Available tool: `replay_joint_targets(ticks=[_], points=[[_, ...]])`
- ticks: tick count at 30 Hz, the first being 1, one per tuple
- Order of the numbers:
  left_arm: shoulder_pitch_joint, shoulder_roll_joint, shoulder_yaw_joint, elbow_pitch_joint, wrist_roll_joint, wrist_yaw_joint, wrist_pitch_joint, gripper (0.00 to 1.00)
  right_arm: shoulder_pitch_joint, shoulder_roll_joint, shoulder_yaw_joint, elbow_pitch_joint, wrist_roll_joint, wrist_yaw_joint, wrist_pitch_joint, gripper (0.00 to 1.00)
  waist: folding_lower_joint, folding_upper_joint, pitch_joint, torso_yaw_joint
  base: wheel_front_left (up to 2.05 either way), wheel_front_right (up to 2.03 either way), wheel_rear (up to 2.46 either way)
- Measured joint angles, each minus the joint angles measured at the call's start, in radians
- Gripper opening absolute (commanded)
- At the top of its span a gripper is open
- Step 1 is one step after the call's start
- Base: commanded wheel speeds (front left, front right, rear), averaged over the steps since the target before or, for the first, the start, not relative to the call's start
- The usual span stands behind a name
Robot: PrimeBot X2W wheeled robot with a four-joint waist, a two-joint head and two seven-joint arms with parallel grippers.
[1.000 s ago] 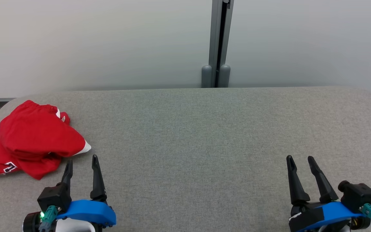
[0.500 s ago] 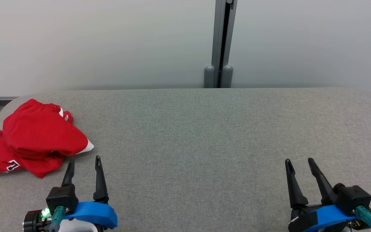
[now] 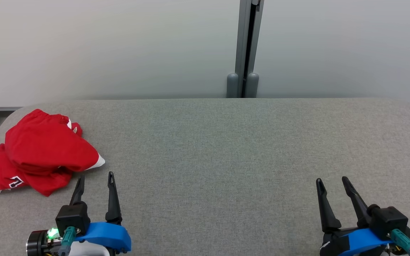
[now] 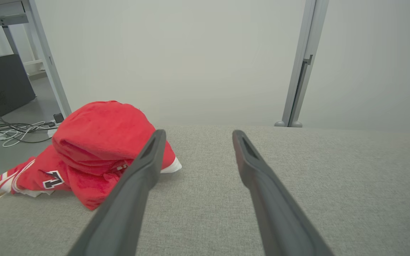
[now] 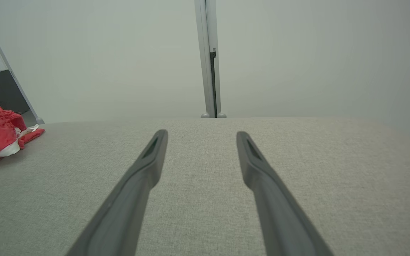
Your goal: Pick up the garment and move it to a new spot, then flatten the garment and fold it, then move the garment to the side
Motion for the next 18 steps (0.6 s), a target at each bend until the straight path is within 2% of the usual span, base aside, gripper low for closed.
replay_joint_targets(ticks=[7,18], points=[[0.001,0.000,-0.002,-0.003,-0.017,-0.001,0.005,1.00,0.000,0.000,-0.003,0.000,0.064,0.000,0.000,1.00,0.0000,0.0000,0.002,-0.001,0.00,0.00,0.00],[0.001,0.003,-0.009,-0.005,-0.026,0.005,0.007,1.00,0.000,0.000,-0.002,0.001,0.073,0.000,0.000,1.00,0.0000,0.0000,0.004,0.000,0.00,0.00,0.00]])
